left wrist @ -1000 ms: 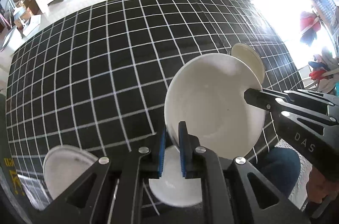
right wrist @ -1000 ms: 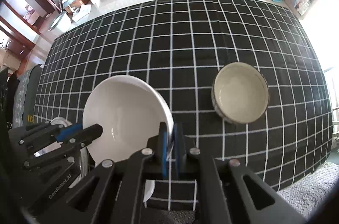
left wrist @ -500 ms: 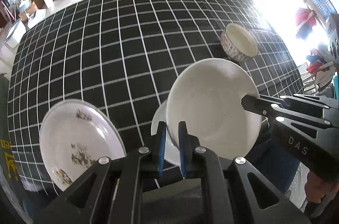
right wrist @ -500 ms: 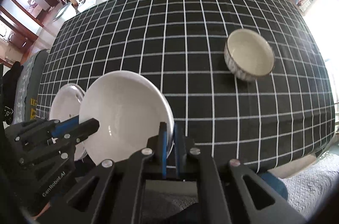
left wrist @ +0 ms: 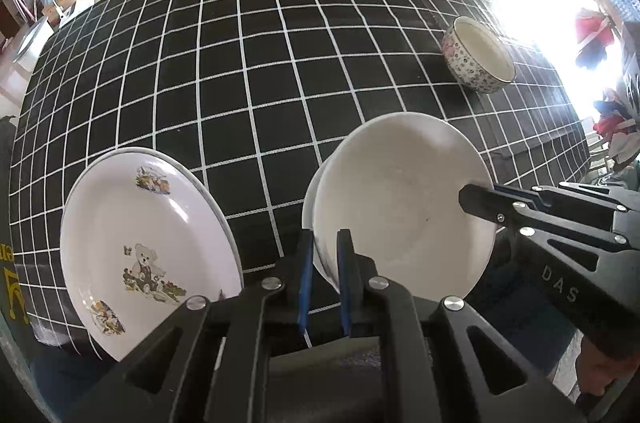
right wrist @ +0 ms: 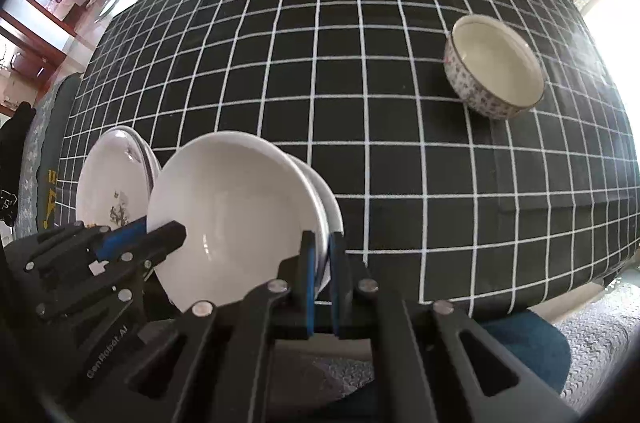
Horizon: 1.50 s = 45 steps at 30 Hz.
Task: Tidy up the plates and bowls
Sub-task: 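Carry the red-logo bowl with the left gripper and lower it into the plain bowl, then open the left gripper and move it to the floral-patterned bowl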
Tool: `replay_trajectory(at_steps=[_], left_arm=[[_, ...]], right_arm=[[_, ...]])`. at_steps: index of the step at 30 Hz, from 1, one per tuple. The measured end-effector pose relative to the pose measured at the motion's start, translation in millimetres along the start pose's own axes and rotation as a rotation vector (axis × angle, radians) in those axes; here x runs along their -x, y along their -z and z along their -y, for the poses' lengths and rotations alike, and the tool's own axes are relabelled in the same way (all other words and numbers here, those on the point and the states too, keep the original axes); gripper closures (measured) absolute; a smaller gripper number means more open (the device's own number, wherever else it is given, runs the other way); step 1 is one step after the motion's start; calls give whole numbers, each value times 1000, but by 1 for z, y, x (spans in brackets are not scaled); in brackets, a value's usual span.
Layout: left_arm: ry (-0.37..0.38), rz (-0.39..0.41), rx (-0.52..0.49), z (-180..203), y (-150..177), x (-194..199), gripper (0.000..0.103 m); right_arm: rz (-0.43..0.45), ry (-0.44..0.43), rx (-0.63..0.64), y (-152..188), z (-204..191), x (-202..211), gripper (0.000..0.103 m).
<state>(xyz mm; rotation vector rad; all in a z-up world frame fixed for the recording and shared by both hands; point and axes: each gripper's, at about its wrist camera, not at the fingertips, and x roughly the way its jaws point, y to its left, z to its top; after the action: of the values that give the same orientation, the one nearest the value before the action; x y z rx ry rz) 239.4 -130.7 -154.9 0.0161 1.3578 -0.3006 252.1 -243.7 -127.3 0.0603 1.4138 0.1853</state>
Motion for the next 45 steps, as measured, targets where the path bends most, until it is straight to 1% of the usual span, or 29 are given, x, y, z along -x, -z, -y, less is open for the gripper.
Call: replay_trajectory(at_steps=[3, 14, 23, 27, 32, 33, 34, 35, 36, 37, 42, 43, 44, 45], left_arm=[[2, -16, -6, 0, 2, -6, 93], [-14, -29, -6, 7, 2, -22, 93], [1, -36, 5, 4, -1, -21, 93], [3, -21, 3, 3, -1, -16, 93], [-17, 7, -21, 7, 0, -3, 93], [-18, 12, -24, 8, -1, 0, 93], [-19, 16, -28, 9, -1, 2, 93], [-19, 20, -31, 11, -1, 5, 91], [-20, 24, -33, 13, -1, 7, 90], [-19, 28, -36, 16, -2, 10, 89], [-6, 55, -59, 32, -5, 26, 89], [-2, 62, -67, 36, -7, 30, 87], [2, 69, -73, 40, -8, 33, 83], [9, 81, -83, 45, -11, 38, 83]], right_arm=[[-22, -10, -3, 1, 3, -6, 94], [-31, -13, -8, 1, 6, -14, 94], [-34, -13, 7, 1, 7, -13, 94], [-29, 0, 22, 4, 1, -10, 94], [-27, -4, 30, 5, 1, -4, 92], [-25, 1, 34, 5, 2, -2, 88], [-24, 2, 36, 5, 3, -1, 81], [-22, -1, 38, 5, 5, 1, 76], [-18, -7, 38, 5, 7, 3, 66], [-13, -10, 35, 5, 10, 5, 60], [19, -29, 13, 7, 27, 22, 57], [26, -34, 8, 7, 30, 25, 56], [38, -38, 0, 7, 36, 31, 56], [46, -38, -6, 6, 39, 35, 55]])
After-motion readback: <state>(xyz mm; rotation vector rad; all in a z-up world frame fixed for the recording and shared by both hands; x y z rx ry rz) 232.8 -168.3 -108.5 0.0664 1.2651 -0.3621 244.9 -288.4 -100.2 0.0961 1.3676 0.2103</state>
